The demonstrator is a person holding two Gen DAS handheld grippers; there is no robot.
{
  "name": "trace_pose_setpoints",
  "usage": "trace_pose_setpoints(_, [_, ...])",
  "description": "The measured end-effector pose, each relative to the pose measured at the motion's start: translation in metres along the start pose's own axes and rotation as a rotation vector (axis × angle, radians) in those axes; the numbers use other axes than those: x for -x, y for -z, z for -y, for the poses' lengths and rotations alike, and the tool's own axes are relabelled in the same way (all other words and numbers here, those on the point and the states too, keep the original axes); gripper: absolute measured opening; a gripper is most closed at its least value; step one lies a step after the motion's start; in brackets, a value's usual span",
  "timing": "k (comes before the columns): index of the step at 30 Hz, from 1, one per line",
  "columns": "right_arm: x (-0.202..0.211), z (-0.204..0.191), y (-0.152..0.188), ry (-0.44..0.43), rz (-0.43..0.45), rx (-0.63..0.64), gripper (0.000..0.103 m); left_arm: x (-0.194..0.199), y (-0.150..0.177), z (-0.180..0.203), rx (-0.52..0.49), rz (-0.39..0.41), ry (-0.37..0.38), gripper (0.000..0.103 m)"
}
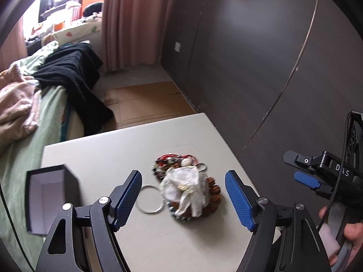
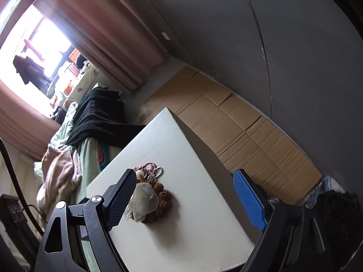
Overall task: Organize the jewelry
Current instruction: 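Close the left gripper on the white scrunchie in the jewelry pile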
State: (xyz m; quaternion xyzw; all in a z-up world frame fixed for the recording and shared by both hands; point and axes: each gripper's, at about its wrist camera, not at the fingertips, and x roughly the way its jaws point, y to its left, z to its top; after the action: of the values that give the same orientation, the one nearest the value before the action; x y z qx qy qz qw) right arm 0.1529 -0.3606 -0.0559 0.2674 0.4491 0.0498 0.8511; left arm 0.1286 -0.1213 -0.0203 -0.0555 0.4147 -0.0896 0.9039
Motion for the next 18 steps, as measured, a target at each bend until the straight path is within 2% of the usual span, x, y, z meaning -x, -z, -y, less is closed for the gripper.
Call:
trace_pose_setpoints(5, [-0.007,0.013,-0.002,-0.014,-0.024,-0.055,0.088,-0.03,0.005,0.017,-0.056,-0.025,-0.001,0.075])
trace_pose_setpoints(11, [-0.009,0.023,-0.003,0.005,-0.033,-0.078,0.088,-0.064,0.017,0.02,-0.08,-0.087,-0.023,0.059])
trace_pose_setpoints(12, [-0.01,0.023,-0.003,0.01,-0.036,-0.074,0.088,-0.068,0.019,0.02,-0.089,-0.09,-0.035,0.055])
trace_pose_setpoints(14, [-0.013,0.022,-0.004,0.015,-0.043,-0.067,0.088,-0.073,0.021,0.019,-0.099,-0.097,-0.048,0.035])
trace_pose_setpoints(15, [-0.015,0.021,-0.003,0.017,-0.047,-0.066,0.088,-0.075,0.022,0.018,-0.094,-0.105,-0.044,0.014])
trace_pose_setpoints(16, [-0.017,0.02,-0.002,0.018,-0.053,-0.068,0.088,-0.074,0.023,0.015,-0.089,-0.112,-0.041,0.002])
trace_pose_setpoints(18, [-0.02,0.021,-0.001,0.016,-0.058,-0.068,0.088,-0.068,0.024,0.01,-0.075,-0.098,-0.037,0.002])
